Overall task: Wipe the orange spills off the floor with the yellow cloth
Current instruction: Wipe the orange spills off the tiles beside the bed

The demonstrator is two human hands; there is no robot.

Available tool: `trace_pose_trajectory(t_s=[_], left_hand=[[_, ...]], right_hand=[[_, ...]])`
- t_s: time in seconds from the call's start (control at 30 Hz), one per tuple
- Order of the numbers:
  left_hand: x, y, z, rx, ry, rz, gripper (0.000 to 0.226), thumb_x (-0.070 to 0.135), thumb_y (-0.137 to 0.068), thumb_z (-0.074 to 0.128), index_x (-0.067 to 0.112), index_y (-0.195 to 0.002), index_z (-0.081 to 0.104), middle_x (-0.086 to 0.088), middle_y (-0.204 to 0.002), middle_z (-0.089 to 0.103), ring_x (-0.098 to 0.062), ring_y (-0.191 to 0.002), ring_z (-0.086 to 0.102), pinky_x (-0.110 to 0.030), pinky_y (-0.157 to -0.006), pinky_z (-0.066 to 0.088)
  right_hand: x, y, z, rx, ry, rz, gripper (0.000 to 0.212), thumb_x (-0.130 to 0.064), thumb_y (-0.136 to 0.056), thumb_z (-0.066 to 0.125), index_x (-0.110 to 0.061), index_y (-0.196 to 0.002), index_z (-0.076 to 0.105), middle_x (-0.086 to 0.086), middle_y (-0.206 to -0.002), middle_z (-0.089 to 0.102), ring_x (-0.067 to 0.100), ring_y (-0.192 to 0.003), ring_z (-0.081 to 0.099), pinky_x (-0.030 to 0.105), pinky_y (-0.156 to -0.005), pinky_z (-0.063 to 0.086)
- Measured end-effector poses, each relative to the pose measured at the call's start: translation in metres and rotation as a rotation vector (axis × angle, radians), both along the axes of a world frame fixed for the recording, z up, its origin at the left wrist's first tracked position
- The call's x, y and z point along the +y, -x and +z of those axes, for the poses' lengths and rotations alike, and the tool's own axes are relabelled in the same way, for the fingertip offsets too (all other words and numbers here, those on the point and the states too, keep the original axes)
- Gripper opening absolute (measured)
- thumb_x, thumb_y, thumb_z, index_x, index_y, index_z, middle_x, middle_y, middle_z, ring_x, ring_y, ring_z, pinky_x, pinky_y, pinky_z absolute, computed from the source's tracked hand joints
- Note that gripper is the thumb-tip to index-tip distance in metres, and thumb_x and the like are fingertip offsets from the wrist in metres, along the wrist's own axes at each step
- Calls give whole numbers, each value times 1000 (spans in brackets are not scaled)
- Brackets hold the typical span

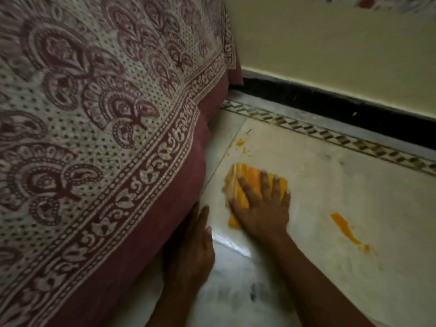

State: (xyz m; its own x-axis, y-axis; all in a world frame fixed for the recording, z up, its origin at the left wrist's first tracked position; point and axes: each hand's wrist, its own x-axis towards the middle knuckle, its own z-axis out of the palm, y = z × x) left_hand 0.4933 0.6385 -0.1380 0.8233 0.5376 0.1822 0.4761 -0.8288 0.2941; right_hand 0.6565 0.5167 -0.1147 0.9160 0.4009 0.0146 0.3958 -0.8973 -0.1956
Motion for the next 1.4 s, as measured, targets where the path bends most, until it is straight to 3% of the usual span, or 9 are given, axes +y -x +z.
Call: trace_pose_trajectory(t_s=[0.17, 0.23, 0.33, 0.47, 0.57, 0.83, 1.07, 1.27, 1.4], left_hand=[[0, 0, 9, -13, 61, -232, 53, 35, -105, 32, 26, -154, 48, 11, -166, 30, -17, -153, 38, -44, -125, 28], [0, -2, 15, 13, 63, -342, 56, 40, -105, 32, 32, -160, 37, 16, -171, 22, -7, -158, 19, -45, -128, 20], [1, -4, 11, 52, -2, -387, 63, 45, -103, 34, 32, -164, 25, 17, -173, 11, 0, -159, 4, -42, -129, 10], [1, 0, 7, 83, -35, -378, 61, 43, -104, 34, 26, -163, 31, 10, -173, 18, -4, -159, 13, -46, -127, 22], [-6, -7, 19, 123, 22, -371, 64, 43, -103, 29, 22, -163, 29, 6, -174, 16, -10, -159, 17, -46, -126, 27], [-23, -52, 6, -21, 59, -295, 60, 37, -101, 35, 19, -158, 41, 3, -168, 35, -12, -154, 34, -41, -123, 33], [-23, -49, 23, 33, 137, -268, 61, 42, -104, 34, 30, -163, 27, 13, -173, 16, -9, -160, 13, -39, -124, 28], [-21, -54, 23, 48, 113, -234, 65, 40, -101, 46, 29, -163, 30, 12, -172, 21, -10, -159, 19, -35, -122, 26], [-20, -54, 21, 103, 88, -236, 65, 43, -101, 43, 33, -164, 26, 14, -173, 16, -9, -159, 16, -35, -121, 24]], right_hand=[[-74, 17, 14, 14, 28, -63, 77, -85, -87, 22, -57, -158, 11, -2, -175, 4, 29, -161, 1, 61, -126, 4], [-49, -6, 18, 43, -4, -130, 76, -79, -94, 18, -47, -162, 9, 2, -175, -3, 33, -160, -7, 65, -124, -4], [7, -33, 10, 88, -15, -260, 74, -81, -91, 25, -52, -159, 17, 8, -174, 2, 38, -159, -6, 63, -124, -7], [-10, -8, 3, -2, -24, 38, 71, -83, -86, 26, -59, -154, 27, 4, -173, 17, 36, -160, 9, 60, -125, 4], [-66, 12, 17, 67, 76, 123, 76, -91, -77, 13, -70, -151, 6, -7, -175, 1, 27, -161, -1, 57, -126, 4], [3, -91, 13, 175, 60, -145, 73, -85, -90, 27, -61, -156, 8, 1, -175, -7, 35, -159, -12, 60, -124, -9], [-58, -69, 18, 142, 153, 332, 74, -90, -83, 21, -70, -151, 0, -12, -173, -12, 28, -160, -13, 62, -125, 9], [20, -132, 19, 144, 7, -203, 74, -84, -89, 25, -60, -157, 11, 3, -175, -4, 36, -159, -10, 62, -125, -2], [81, -165, 25, 307, 86, -27, 73, -84, -91, 25, -61, -156, -1, 2, -172, -20, 39, -155, -25, 65, -122, -12]])
